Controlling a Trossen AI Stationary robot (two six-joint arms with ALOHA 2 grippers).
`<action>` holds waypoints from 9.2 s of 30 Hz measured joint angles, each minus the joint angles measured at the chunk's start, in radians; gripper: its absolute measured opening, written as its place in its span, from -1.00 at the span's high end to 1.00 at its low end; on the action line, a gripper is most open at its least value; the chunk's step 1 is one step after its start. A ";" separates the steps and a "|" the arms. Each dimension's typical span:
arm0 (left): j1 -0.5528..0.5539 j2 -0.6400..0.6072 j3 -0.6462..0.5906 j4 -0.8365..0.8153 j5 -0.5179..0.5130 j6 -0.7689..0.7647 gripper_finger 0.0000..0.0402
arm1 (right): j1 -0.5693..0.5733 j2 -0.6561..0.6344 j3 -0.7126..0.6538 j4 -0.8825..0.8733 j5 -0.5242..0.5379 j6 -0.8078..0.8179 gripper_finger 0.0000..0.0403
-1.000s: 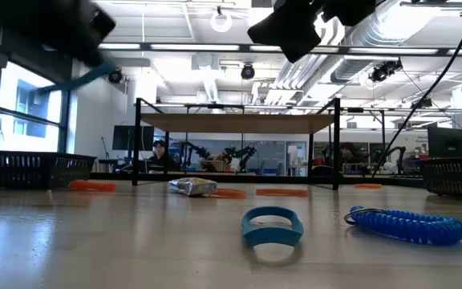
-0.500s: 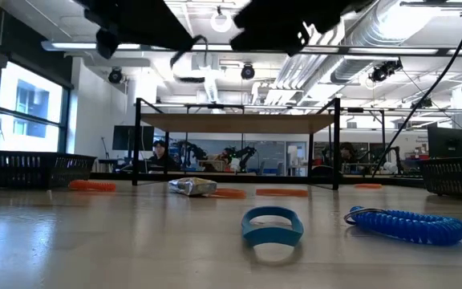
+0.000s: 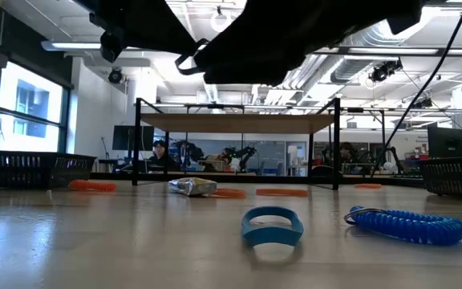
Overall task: Pick & Place Office Desk Supplies
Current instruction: Put the blue rubber band into the top right black bin, then put the right orange spring keychain into the top left black bin
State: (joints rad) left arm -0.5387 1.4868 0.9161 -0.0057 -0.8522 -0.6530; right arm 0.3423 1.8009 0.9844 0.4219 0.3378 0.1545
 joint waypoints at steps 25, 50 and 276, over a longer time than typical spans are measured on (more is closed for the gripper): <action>0.000 0.000 -0.001 -0.001 0.007 0.002 1.00 | -0.035 0.015 0.000 0.057 -0.033 0.000 0.96; 0.000 0.000 -0.001 -0.012 0.037 0.054 0.31 | -0.035 0.012 0.000 -0.097 -0.111 0.038 0.98; -0.029 0.163 -0.003 0.443 0.360 0.691 0.28 | 0.013 -0.085 -0.184 -0.006 -0.609 0.055 0.98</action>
State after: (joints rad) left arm -0.5678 1.6493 0.9127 0.4368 -0.4918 0.0382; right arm 0.3555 1.7156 0.8002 0.4156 -0.2710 0.2095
